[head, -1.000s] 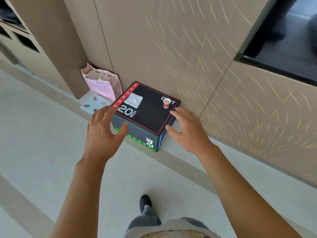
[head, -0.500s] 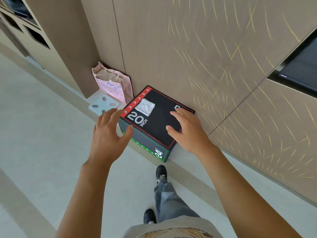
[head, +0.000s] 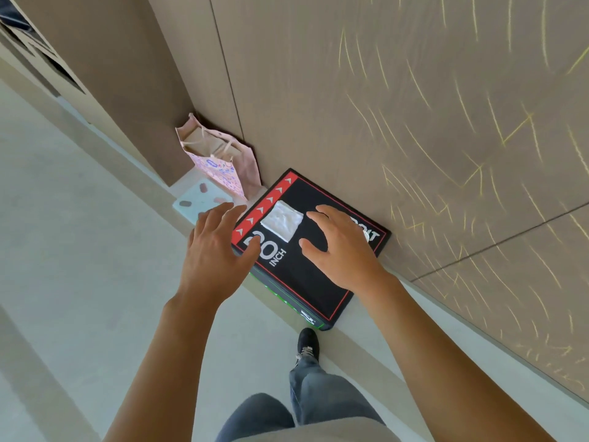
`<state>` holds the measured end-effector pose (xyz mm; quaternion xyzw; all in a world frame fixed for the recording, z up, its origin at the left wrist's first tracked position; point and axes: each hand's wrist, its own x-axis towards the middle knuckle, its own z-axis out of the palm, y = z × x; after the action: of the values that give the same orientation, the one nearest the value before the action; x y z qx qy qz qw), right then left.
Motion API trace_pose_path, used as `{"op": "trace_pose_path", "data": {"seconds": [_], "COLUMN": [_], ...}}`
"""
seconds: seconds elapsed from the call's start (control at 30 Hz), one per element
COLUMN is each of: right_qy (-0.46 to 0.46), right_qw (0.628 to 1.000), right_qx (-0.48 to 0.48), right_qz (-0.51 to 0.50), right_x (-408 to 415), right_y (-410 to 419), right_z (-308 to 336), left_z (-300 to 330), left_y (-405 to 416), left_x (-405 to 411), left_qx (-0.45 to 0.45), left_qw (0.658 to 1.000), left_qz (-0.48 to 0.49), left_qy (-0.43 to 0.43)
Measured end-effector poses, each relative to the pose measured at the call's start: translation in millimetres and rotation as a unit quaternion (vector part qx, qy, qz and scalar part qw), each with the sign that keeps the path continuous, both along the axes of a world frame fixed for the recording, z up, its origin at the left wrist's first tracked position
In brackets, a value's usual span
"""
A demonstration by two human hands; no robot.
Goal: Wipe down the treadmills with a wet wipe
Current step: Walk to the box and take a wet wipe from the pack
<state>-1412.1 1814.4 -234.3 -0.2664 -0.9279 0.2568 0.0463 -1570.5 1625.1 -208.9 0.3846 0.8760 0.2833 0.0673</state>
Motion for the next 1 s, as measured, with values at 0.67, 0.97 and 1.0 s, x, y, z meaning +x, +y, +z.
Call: {"op": "trace_pose_path", "data": {"seconds": [0.67, 0.97, 1.0], "right_qy": [-0.114, -0.140, -0.137], "right_qw": [0.991, 0.987, 0.987], "right_qx": [-0.068, -0.080, -0.076], "right_qz": [0.004, -0.017, -0.021], "right_x": [-187.9, -254.6, -260.6], "right_y": [104.7, 130.4, 135.6], "right_z": [-253.2, -425.9, -441.7], "left_z": [-254.2, -435.0, -452.2], "left_y": [123.3, 142.9, 144.2], "left_x": [-188.6, -238.6, -241.8], "left_qx": [-0.119, -0.160, -0.161], "left_qw": [0.990, 0.981, 0.981], "left_qz": [-0.050, -0.056, -0.059], "left_qy": [-0.064, -0.093, -0.096]}}
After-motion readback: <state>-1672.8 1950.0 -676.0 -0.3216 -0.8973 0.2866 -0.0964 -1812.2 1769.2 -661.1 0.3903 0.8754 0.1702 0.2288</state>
